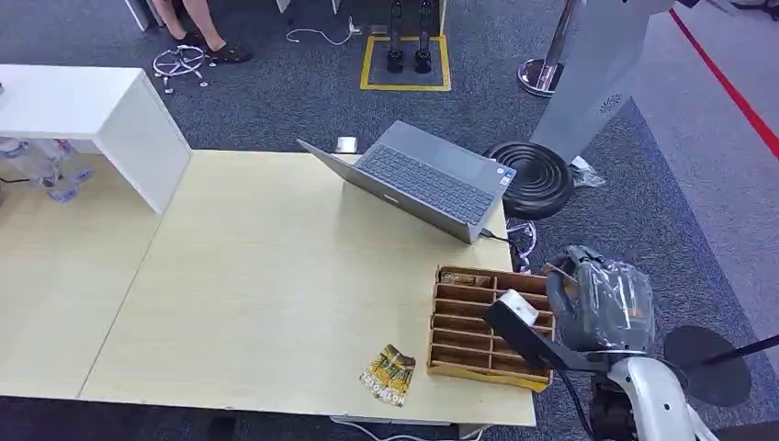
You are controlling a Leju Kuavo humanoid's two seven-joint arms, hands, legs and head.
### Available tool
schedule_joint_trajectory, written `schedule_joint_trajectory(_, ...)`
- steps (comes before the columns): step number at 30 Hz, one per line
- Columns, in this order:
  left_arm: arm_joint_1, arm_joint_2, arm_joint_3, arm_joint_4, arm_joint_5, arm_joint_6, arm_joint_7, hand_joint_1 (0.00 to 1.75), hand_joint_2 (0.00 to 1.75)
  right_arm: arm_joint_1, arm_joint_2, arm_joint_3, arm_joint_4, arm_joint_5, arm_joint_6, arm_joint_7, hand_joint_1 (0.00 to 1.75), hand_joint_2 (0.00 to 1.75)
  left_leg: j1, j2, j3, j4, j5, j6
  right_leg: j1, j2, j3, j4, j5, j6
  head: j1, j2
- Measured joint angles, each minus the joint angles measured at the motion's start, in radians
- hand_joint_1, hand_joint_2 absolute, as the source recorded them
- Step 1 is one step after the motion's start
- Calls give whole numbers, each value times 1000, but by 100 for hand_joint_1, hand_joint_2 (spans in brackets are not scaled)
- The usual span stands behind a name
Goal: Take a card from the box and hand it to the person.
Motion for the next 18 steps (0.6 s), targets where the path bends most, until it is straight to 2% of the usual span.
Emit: schedule_joint_trajectory(18, 0, 2, -3, 6, -35, 0, -38, 0, 0, 20, -30, -231, 39, 15, -17, -55, 157, 175, 0, 0, -1, 0, 0, 0, 0, 0, 0, 0, 0, 0, 0, 0)
